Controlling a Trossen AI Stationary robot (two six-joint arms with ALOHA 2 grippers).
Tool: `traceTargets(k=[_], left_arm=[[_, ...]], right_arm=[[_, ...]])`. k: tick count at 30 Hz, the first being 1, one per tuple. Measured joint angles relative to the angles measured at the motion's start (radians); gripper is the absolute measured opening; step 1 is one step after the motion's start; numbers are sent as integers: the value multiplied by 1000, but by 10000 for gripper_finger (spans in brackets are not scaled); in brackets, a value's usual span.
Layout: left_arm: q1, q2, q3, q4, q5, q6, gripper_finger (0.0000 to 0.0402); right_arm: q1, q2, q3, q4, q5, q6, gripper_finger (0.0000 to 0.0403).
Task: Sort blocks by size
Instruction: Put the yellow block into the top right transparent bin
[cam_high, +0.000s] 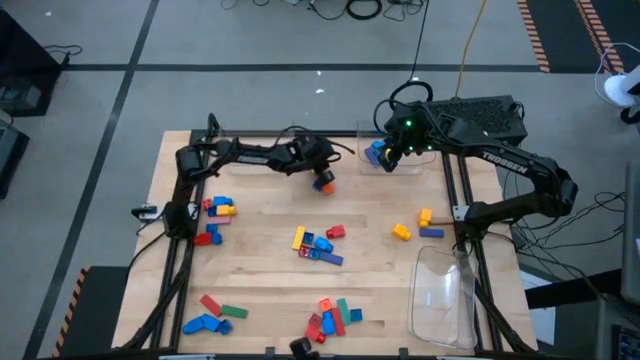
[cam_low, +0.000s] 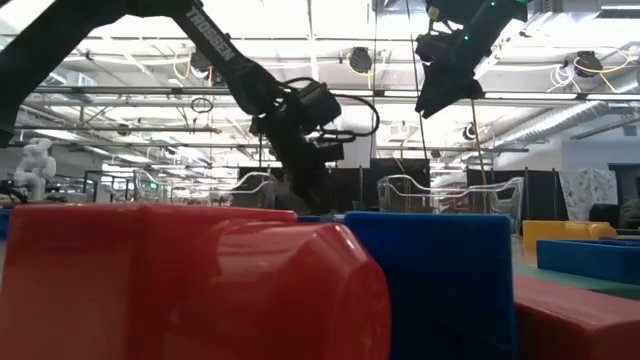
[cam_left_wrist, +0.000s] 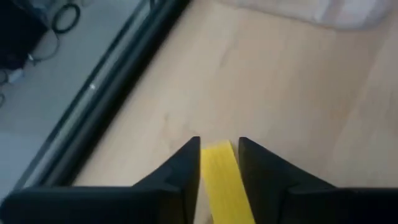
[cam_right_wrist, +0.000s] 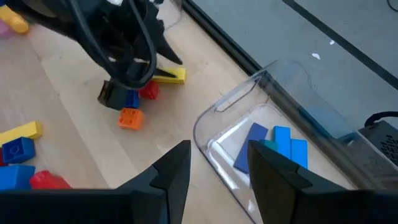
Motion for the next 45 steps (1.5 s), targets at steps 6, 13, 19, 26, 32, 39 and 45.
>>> traceTargets(k=[6, 13, 19, 26, 32, 39, 45], left_arm=[[29, 0, 36, -170, 25, -27, 43], [74, 1, 37, -247, 123, -25, 5], [82, 5, 37, -279, 181, -5, 3], [41, 5, 37, -328, 221, 83, 3], [-37, 6, 37, -292, 245, 168, 3], [-145, 6, 37, -248, 326, 211, 3], [-163, -3, 61, -265, 81, 139, 3]], right_arm=[[0, 0, 0, 0, 0, -8, 141], [0, 0, 0, 6, 0, -13, 141], [0, 0, 0, 4, 0, -13, 141], [1, 0, 0, 0, -3, -7, 141], [25, 0, 0, -2, -3, 9, 141], [76, 0, 0, -8, -4, 22, 141], [86, 0, 0, -11, -4, 22, 141]])
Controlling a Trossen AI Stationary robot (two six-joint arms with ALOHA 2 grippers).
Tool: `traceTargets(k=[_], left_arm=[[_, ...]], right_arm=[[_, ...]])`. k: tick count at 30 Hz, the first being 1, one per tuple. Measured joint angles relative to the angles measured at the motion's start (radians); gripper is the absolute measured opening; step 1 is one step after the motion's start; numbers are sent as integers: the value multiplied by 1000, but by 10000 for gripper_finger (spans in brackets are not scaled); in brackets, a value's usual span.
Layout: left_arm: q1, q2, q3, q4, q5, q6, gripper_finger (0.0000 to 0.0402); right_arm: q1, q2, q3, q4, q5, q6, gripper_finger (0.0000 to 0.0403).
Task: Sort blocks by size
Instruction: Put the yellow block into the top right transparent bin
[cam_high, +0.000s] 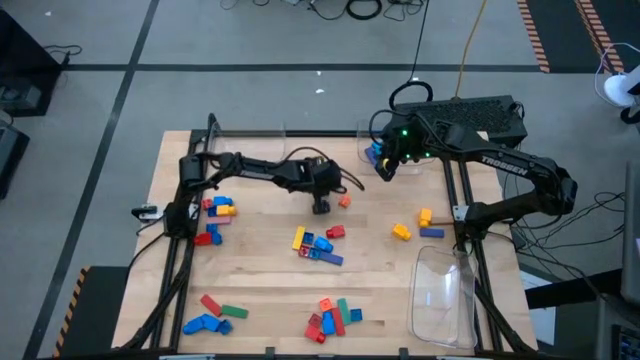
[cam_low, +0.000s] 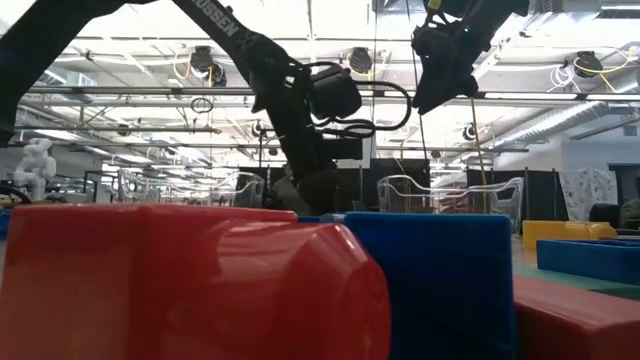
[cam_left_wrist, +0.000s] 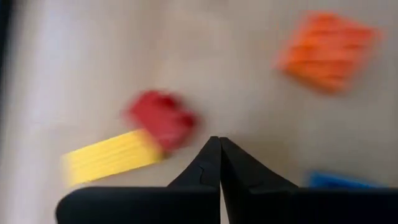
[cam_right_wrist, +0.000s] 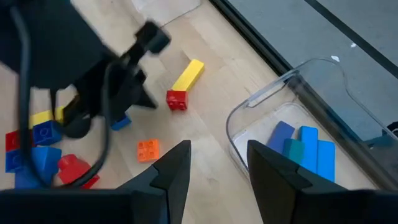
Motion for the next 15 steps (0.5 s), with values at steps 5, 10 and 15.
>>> traceTargets(k=[5, 10, 15], left_arm=[[57, 0, 26, -16, -11, -34, 3], [117, 0, 28, -25, -8, -43, 2], [169, 0, 28, -26, 64, -57, 2]], right_arm=[[0, 0, 0, -13, 0, 0, 141], [0, 0, 0, -24, 1, -7, 141], [-1, 0, 0, -23, 1, -11, 141]])
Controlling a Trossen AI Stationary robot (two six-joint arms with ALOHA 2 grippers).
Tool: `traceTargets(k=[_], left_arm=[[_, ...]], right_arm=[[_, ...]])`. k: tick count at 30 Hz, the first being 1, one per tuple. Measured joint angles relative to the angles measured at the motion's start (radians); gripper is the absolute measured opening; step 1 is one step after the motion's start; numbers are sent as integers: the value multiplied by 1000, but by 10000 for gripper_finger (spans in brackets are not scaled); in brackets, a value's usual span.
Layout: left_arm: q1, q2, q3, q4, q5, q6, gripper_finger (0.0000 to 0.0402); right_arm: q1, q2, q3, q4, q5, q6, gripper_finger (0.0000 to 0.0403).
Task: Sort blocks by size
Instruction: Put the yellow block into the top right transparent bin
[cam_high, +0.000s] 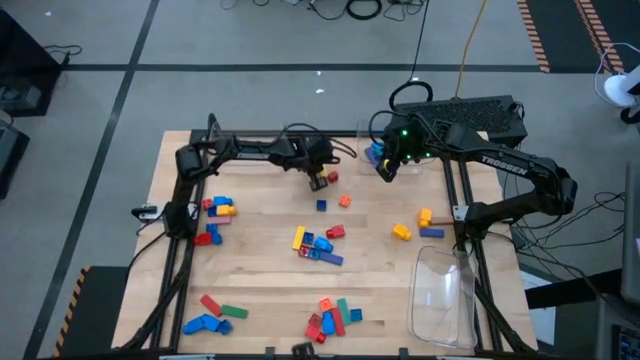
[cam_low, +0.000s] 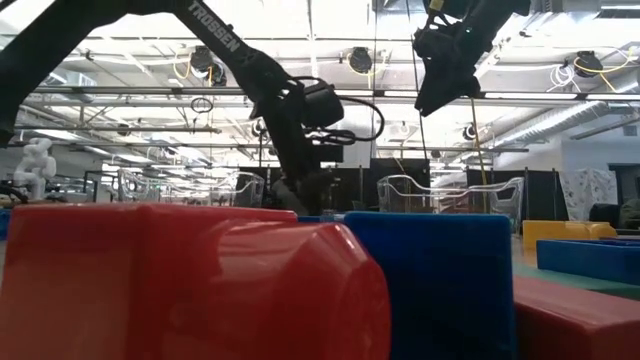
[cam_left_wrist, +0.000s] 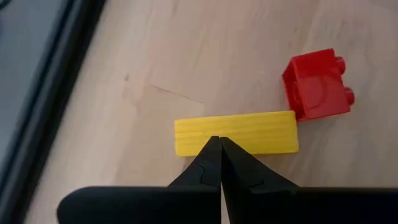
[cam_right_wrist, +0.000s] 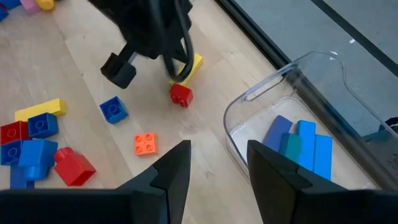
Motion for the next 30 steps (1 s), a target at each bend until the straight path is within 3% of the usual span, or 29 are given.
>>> traceTargets(k=[7, 14, 25, 30], left_arm=[[10, 41, 3, 76, 45, 6, 2], [-9, 40, 4, 14, 42, -3, 2], [-67, 38, 5, -74, 258, -56, 2], [-146, 40, 3, -58, 280, -57, 2]], right_arm=[[0, 0, 0, 0, 1, 5, 141], [7, 0, 0, -32, 1, 23, 141], [10, 0, 0, -38, -4, 46, 141], [28, 0, 0, -38, -5, 61, 141]])
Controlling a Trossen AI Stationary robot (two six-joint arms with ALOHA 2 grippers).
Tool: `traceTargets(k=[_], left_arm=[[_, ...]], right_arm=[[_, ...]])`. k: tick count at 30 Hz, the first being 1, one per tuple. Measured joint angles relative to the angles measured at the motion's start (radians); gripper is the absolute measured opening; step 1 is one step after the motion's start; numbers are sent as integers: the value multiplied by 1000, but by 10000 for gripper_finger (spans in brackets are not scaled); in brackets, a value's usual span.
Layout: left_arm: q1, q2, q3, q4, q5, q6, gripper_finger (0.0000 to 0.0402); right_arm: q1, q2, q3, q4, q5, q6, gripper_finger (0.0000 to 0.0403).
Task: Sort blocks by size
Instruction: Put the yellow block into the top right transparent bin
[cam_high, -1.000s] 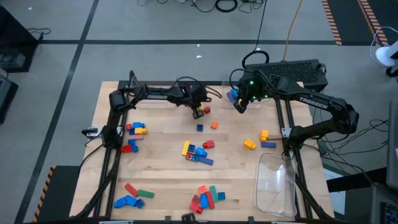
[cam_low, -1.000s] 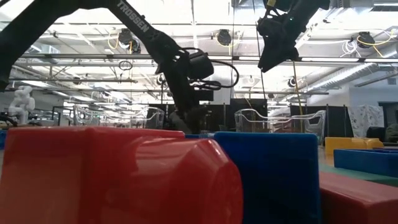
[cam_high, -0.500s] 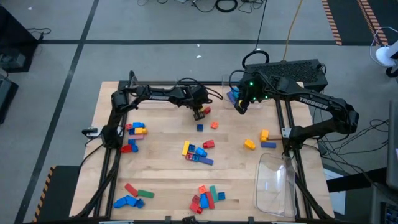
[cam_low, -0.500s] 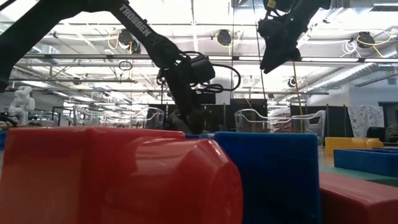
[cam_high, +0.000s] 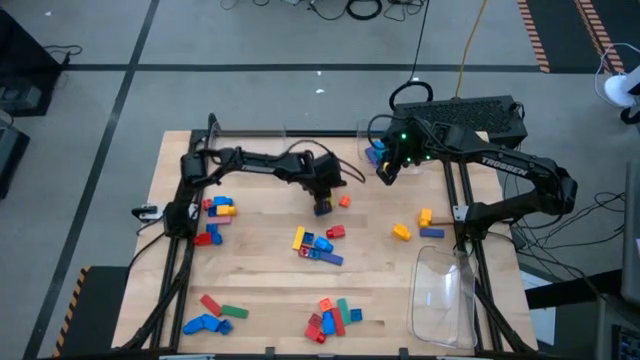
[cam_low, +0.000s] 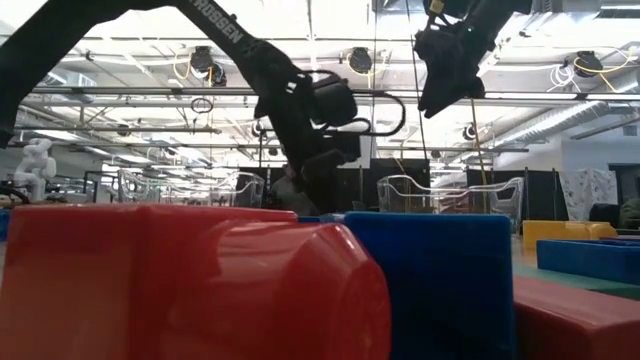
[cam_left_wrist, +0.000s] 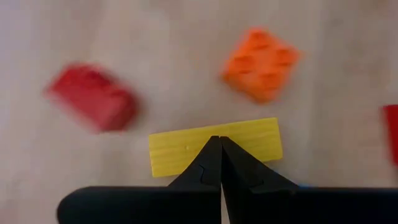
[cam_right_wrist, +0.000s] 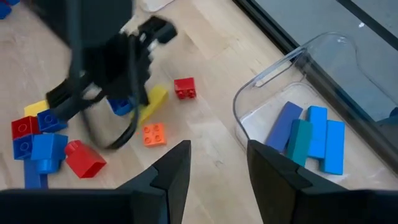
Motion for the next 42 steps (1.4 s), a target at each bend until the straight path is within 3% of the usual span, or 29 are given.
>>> traceTargets(k=[12, 18, 25, 31, 42], left_arm=[[-156, -2, -7, 163, -18, 3, 2], [-191, -54, -8, 137, -121, -22, 2], [-190, -89, -14, 14, -148, -57, 2], [-207, -30, -16, 40, -68, -56, 2], [-210, 39, -13, 231, -65, -78, 2]], right_arm=[[172, 0, -21, -77, 28, 101, 141], [280, 0, -191, 122, 29, 211, 141], [355, 25, -394, 434, 27, 345, 141], [426, 71, -437, 473, 42, 412, 141], [505, 90, -437, 458, 83, 490, 141]])
